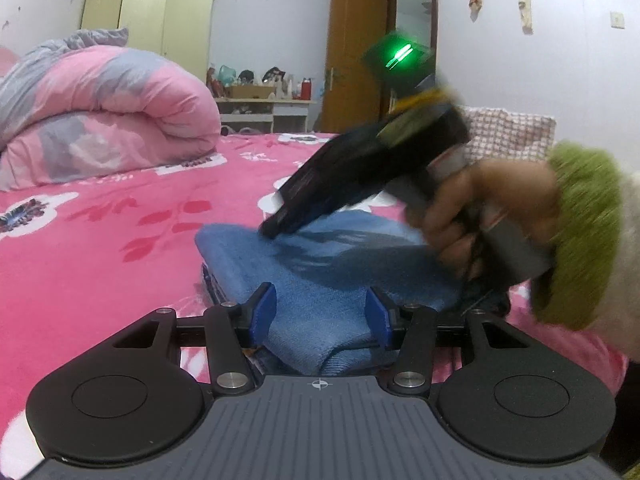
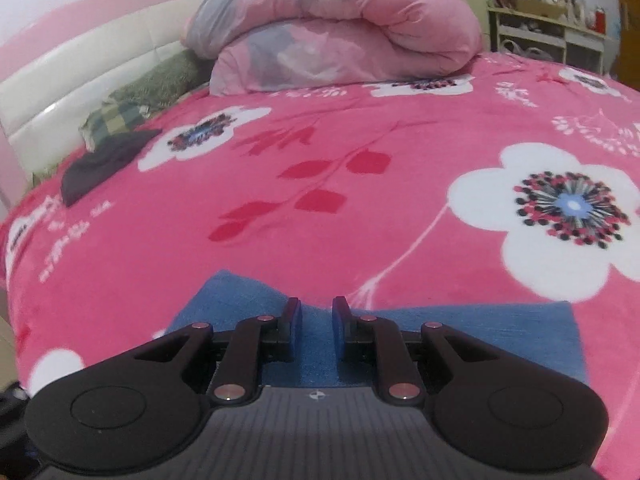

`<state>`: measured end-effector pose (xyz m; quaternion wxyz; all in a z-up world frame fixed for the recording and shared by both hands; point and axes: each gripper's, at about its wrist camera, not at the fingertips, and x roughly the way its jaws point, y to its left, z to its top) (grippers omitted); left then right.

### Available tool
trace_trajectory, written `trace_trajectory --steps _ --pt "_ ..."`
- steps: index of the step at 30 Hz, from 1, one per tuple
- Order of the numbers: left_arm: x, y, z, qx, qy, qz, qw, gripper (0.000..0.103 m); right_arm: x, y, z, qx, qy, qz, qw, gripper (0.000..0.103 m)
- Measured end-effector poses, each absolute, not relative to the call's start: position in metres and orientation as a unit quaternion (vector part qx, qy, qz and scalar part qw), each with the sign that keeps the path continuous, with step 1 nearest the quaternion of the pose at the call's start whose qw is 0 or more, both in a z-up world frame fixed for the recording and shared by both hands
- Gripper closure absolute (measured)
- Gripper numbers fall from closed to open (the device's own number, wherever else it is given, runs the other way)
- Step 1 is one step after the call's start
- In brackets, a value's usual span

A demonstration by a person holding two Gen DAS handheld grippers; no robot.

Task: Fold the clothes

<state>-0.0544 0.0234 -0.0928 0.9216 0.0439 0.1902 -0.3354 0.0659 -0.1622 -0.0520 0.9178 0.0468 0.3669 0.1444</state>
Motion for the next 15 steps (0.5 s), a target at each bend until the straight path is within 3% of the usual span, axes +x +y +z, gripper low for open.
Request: trace_trajectory --steps 6,15 --pt "-0.054 0.026 -0.086 0.045 0.196 -0.330 0.922 0.053 -0.008 -0.213 -0.007 0.055 0.291 0.048 0.954 0.077" --pt "-0.047 0.018 -0.056 0.056 0.206 -0.319 0.923 0.053 -0.099 -0.250 -0.036 0.130 0.264 0.014 0.956 0.077"
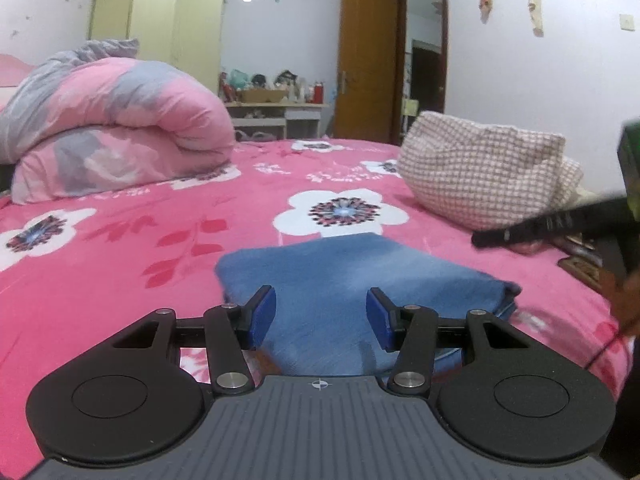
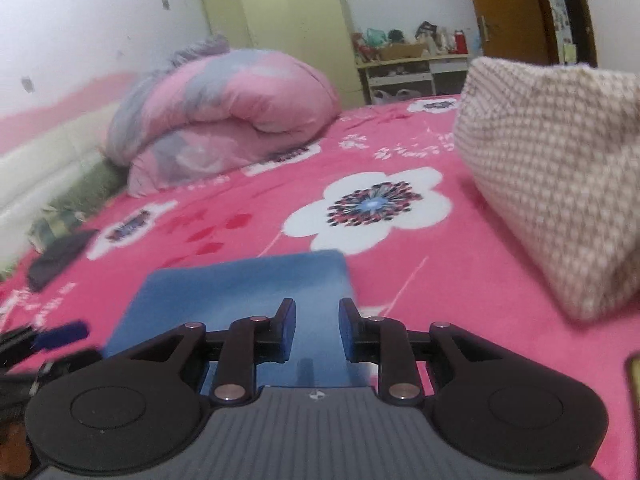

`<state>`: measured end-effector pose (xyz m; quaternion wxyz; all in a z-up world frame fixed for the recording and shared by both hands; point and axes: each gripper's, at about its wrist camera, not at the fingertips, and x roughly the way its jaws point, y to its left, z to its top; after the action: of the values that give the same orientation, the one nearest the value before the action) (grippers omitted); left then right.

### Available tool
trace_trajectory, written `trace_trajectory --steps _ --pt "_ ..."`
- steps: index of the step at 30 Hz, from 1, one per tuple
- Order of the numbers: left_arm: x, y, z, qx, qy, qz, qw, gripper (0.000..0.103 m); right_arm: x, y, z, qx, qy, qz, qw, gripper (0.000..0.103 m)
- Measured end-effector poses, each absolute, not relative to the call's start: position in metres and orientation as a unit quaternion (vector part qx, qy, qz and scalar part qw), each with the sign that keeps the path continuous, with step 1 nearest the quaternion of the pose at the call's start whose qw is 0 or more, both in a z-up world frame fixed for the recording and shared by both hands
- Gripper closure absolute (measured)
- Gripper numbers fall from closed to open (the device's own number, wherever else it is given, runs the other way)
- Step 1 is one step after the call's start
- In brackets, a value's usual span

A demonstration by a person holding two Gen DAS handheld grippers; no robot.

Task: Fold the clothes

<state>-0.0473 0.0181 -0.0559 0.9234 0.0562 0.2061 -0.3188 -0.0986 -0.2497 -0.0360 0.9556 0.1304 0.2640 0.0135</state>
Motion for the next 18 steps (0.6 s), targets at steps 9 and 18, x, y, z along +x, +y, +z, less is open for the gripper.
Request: trace_trajectory --steps 9,18 --pt "-0.025 -0.010 -0.059 0.074 0.321 -0.275 0.903 0.045 -0.111 -0.242 -0.047 0.124 0.271 0.026 0.954 0.077" --pt "-0.031 -0.036 -0.056 0.119 0.340 -0.234 0.903 0.025 -0.124 -0.241 -0.058 0.104 0.278 0.043 0.954 0.075"
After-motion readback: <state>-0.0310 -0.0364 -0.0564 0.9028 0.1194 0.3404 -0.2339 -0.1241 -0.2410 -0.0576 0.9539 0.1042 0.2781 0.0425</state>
